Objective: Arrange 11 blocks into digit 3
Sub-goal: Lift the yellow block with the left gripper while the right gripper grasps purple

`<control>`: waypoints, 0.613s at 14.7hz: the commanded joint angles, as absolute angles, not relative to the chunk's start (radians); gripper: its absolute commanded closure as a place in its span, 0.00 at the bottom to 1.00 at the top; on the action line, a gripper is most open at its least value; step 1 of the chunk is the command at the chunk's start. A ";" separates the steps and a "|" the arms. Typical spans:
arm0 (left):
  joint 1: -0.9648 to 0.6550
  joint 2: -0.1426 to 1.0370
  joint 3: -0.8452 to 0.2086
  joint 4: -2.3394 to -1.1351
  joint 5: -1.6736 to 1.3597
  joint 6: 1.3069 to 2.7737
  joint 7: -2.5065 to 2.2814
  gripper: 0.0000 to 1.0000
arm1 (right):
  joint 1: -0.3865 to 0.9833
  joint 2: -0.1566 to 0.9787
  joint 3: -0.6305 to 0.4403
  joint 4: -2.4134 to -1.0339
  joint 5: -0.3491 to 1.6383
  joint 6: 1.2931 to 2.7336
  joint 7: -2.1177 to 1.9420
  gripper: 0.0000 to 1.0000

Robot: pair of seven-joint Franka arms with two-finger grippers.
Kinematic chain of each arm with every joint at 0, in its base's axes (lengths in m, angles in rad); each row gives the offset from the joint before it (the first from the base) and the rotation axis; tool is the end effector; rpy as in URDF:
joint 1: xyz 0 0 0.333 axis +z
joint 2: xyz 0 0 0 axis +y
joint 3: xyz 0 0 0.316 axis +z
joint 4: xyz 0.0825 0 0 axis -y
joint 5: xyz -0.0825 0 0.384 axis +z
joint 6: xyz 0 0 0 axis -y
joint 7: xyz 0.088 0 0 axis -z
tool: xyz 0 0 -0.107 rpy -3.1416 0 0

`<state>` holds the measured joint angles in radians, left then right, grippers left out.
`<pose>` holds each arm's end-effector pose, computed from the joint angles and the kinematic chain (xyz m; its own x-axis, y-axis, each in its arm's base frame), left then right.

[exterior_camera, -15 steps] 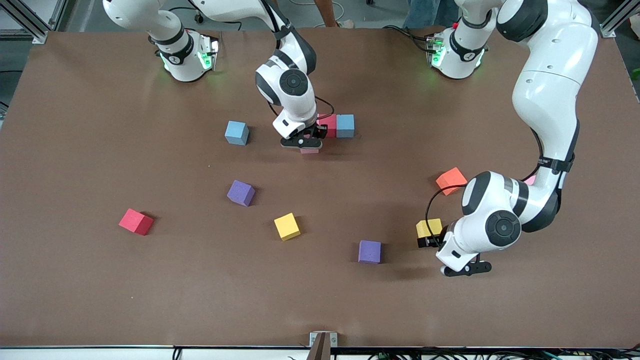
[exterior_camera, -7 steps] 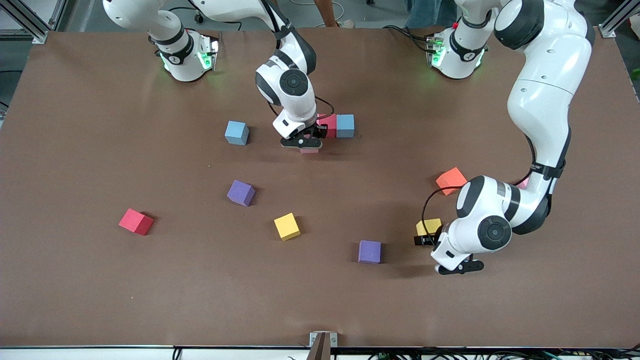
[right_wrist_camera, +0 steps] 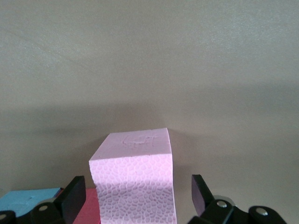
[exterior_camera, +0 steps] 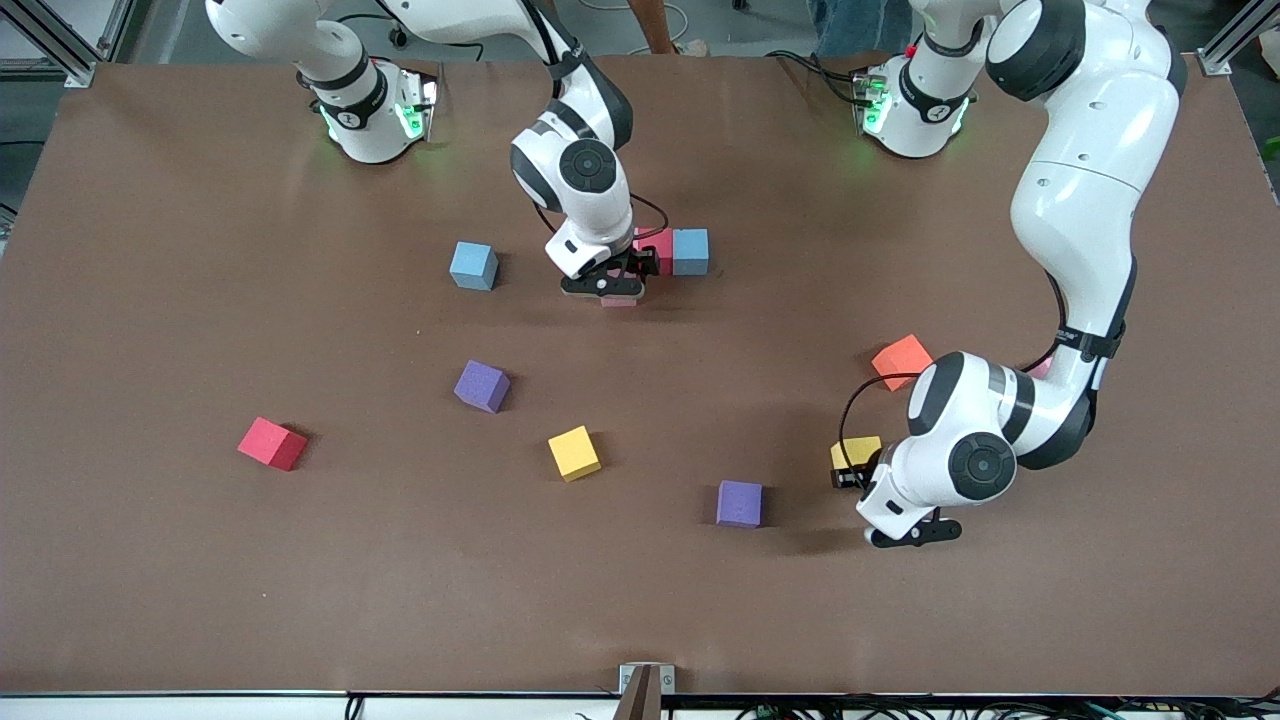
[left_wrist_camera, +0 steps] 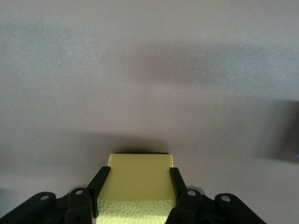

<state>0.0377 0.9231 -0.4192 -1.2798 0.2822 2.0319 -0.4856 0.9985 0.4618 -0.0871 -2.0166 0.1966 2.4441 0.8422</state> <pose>0.7122 -0.1882 0.2127 0.9873 0.0971 -0.1258 0.1027 -0.9940 0.0383 0.3669 0.4754 0.2184 0.9936 -0.0736 -0.0855 -0.0762 -0.9967 -0.0279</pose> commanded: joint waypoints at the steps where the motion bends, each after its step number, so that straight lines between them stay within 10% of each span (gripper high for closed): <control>1: 0.044 0.836 -0.423 -1.281 0.267 1.965 -0.488 0.87 | 1.000 0.417 -0.100 -1.999 0.209 2.373 0.836 0.00; 9: 0.064 0.579 -0.446 -1.281 0.184 1.691 -0.492 0.86 | 0.819 0.316 -0.228 -2.043 0.207 2.375 0.847 0.00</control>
